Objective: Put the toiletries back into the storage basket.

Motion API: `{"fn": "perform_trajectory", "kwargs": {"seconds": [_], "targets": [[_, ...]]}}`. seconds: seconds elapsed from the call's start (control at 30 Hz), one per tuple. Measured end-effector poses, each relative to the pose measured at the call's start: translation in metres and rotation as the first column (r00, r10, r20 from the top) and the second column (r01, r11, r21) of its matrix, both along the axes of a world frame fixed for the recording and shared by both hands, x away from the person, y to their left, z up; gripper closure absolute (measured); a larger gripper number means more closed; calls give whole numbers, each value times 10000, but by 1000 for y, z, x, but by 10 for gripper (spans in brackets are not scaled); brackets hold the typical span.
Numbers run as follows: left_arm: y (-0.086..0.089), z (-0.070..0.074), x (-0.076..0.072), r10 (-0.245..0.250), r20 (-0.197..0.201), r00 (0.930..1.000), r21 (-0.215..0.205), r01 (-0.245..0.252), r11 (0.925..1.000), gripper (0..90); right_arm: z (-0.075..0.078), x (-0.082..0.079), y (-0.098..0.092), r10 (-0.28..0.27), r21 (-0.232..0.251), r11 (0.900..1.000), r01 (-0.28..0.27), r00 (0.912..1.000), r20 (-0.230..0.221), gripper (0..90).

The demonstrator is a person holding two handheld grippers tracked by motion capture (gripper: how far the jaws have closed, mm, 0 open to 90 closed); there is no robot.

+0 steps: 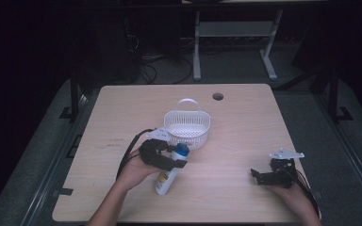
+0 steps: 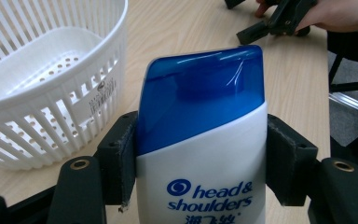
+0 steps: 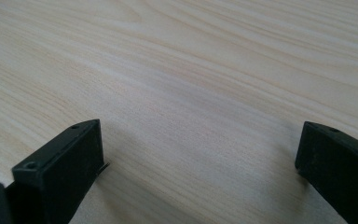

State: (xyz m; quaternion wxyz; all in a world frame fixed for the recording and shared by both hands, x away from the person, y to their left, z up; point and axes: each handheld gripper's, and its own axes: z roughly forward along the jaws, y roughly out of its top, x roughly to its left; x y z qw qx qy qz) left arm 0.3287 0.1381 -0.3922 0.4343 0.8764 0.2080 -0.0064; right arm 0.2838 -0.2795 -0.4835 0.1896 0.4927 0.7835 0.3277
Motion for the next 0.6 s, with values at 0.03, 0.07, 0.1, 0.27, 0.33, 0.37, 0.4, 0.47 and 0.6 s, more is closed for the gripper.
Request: {"fn": "perform_trajectory", "kwargs": {"seconds": [0.03,0.07,0.1,0.27,0.33,0.37,0.4,0.47,0.6], "targets": [[1,1,0,-9,30,10000,-89,9,10000,363,0,0,0,-3,0,10000,3,10000,0,5],[3,2,0,-59,111,9999,-183,61,9998,363,0,0,0,-4,-1,10000,4,10000,-2,5],[4,3,0,-72,161,9998,-279,76,9996,363,0,0,0,-3,-1,10000,3,10000,-1,5],[9,8,-2,-199,497,9986,-639,230,9977,365,0,0,0,-19,-2,10000,19,10000,-7,5],[10,9,-3,-220,631,9978,-744,267,9969,365,0,0,0,-27,-2,10000,27,10000,-6,5],[11,10,-3,-225,659,9976,-797,277,9964,365,0,0,0,-24,-2,10000,24,10000,-7,5],[12,10,-3,-245,699,9973,-852,305,9959,366,0,0,0,-27,-1,10000,27,10000,-9,5],[12,11,-3,-270,759,9968,-1006,346,9943,365,0,0,0,-23,-6,10000,23,10000,-9,5],[15,14,-3,-317,823,9961,-1341,426,9901,365,0,0,0,-24,-3,10000,24,10000,-8,5]]}}
